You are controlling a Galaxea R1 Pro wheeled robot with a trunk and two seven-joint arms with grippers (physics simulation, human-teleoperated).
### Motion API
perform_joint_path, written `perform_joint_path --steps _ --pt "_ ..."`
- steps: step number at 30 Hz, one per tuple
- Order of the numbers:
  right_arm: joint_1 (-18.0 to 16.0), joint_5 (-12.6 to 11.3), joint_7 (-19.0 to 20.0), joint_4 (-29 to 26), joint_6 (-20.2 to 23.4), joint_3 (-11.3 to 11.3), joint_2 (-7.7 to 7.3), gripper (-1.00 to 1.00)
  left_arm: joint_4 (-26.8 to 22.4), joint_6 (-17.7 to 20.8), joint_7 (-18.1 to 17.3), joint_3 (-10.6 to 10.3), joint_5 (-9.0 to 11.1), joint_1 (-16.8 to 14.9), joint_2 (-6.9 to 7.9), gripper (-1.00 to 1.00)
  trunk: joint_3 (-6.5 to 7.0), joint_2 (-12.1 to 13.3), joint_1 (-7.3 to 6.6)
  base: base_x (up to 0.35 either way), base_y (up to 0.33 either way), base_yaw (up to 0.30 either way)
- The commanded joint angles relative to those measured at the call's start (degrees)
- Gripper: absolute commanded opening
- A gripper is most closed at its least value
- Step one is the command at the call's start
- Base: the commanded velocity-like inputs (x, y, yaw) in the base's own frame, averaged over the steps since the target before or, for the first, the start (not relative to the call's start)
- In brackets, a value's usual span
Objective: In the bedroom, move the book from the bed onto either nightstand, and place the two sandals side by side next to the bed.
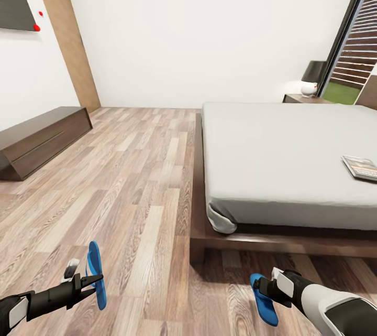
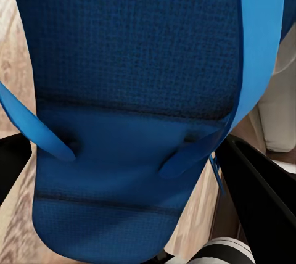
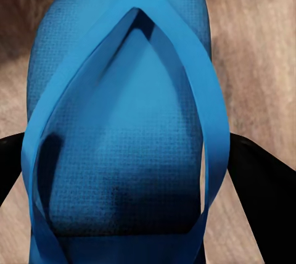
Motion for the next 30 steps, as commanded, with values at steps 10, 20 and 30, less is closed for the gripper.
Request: perform_joint_path --steps 10,20,30 --pt "-0.1 -0.6 0.0 0.1 0.1 0.5 0.01 -1.00 0.0 0.5 -0.2 0.4 -0.3 0.0 -0.06 -1.00 -0.05 0.0 -0.01 0.000 0.000 0.000" --pt "-0.1 0.2 -0.7 -0.3 0.9 1.7 0.25 -1.00 -0.2 0.4 -0.2 0.7 0.1 0.0 -0.65 -1.00 -0.05 0.0 -0.01 0.000 0.000 0.000" --pt "-0.1 0.0 -0.9 -0.4 0.6 1.6 3.39 -1.00 -0.4 0.7 -0.5 1.2 0.3 0.0 -1.88 -1.00 -0.05 0.0 -0.01 0.000 0.000 0.000"
